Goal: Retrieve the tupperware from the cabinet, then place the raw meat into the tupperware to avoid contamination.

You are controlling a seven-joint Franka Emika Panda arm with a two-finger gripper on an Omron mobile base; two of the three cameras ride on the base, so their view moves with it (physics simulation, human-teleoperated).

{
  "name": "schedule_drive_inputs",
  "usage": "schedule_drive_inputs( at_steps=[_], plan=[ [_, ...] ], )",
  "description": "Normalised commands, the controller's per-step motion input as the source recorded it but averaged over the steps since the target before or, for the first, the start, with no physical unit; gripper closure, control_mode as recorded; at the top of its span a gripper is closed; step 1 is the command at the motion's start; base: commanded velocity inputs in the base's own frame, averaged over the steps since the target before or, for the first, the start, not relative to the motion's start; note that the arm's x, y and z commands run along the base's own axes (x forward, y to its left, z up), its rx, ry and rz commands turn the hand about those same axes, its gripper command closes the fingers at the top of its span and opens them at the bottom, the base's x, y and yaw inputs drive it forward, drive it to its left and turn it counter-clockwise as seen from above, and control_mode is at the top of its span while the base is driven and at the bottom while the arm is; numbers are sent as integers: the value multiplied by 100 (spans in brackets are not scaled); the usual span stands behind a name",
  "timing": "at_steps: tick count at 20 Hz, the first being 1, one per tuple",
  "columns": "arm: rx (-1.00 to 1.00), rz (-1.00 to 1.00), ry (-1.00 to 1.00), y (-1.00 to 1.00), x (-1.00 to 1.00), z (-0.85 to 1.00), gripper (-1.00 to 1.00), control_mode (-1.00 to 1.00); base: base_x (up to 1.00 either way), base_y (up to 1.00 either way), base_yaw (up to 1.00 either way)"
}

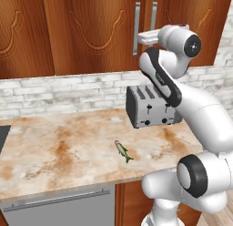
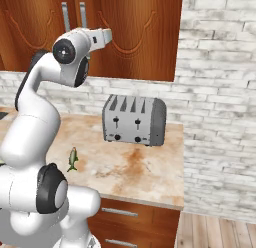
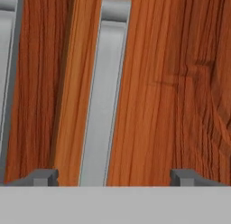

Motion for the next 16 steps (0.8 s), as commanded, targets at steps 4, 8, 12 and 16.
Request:
schedule_drive_inputs(
  at_steps=[4,8,12,16],
  plan=[
    [-4,0,-8,5,43,-6,-100,-100,0,0,0],
    [-4,0,-6,9,43,-6,-100,-100,0,0,0],
    [-3,0,-3,14,42,-7,100,-100,0,0,0],
    [-2,0,-4,5,24,-2,100,-100,0,0,0]
  ],
)
